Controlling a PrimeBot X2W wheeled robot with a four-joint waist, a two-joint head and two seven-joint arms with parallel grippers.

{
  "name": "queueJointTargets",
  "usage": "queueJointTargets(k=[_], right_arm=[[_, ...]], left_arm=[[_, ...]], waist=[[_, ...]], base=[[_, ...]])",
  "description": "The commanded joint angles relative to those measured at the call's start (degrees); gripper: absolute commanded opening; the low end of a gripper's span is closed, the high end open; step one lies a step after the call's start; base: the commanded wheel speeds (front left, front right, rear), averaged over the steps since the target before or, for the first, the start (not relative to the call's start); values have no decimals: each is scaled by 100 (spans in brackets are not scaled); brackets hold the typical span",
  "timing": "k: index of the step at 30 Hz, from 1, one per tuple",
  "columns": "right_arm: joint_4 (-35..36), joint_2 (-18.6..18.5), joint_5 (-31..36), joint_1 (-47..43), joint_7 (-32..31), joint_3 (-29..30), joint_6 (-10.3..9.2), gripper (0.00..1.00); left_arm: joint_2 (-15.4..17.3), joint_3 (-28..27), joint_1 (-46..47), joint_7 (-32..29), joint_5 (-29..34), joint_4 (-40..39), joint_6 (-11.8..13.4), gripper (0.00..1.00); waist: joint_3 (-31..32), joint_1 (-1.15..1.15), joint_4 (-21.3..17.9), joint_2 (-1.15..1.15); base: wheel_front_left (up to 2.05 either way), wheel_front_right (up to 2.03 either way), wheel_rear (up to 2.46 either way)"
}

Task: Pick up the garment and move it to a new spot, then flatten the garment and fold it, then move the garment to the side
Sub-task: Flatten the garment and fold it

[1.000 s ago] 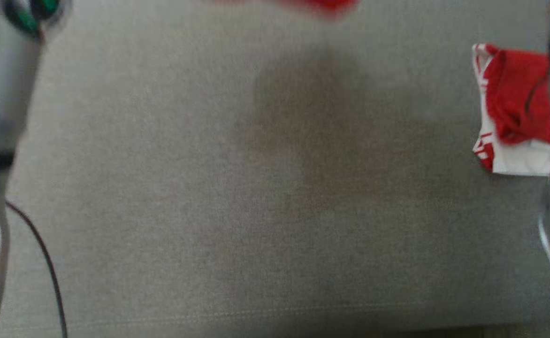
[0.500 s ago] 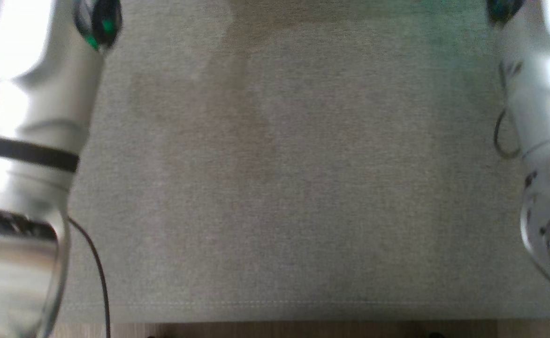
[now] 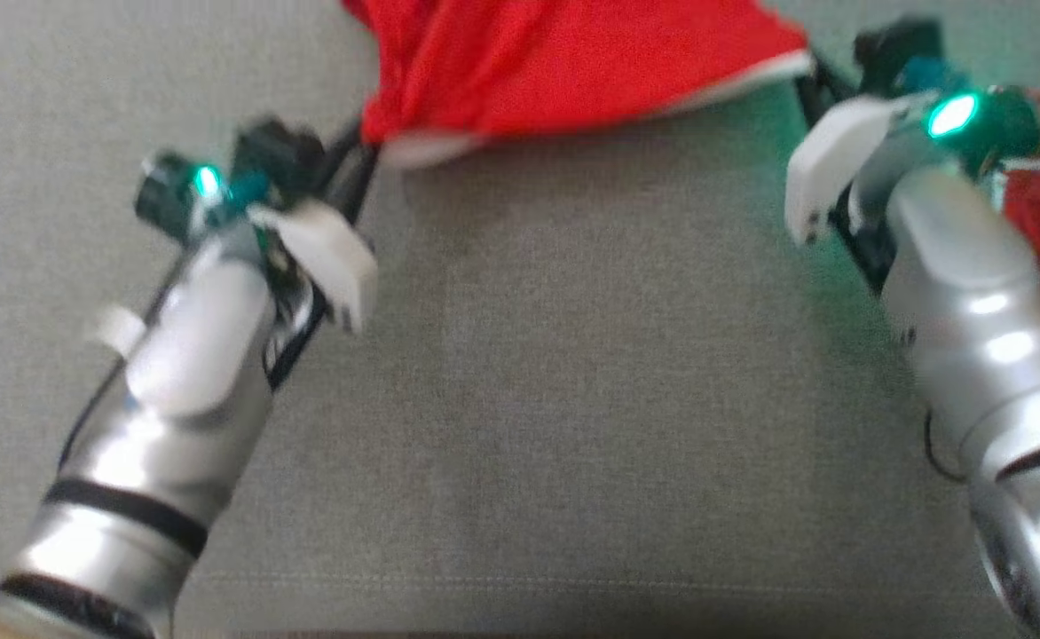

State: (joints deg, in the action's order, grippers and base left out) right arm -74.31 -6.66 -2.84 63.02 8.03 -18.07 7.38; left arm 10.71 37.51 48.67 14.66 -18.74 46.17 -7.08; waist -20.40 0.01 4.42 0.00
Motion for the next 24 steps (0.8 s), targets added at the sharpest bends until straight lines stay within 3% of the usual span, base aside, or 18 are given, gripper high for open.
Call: queueJointTargets(k=[1, 10, 17, 24], right_arm=[[108, -7, -247, -194, -91, -358, 11, 0], [775, -499, -1636, -1023, -995, -1787, 11, 0], [2364, -1735, -3270, -1794, -2144, -3071, 11, 0], [3771, -2928, -4507, -2357, -3083, -3697, 11, 0]], left_arm=[[280, -18, -80, 33, 62, -180, -19, 0], [414, 270, -842, 33, -137, -344, -36, 0], [585, 597, -1475, -118, -274, -750, -39, 0], [859, 750, -2276, -580, -530, -1741, 3, 0]], waist=[[390, -1, -43, 0], [1098, -1, -126, 0], [1621, -1, -192, 0], [2044, -1, -277, 0]], base=[[0, 0, 0], [0, 0, 0], [0, 0, 0], [0, 0, 0]])
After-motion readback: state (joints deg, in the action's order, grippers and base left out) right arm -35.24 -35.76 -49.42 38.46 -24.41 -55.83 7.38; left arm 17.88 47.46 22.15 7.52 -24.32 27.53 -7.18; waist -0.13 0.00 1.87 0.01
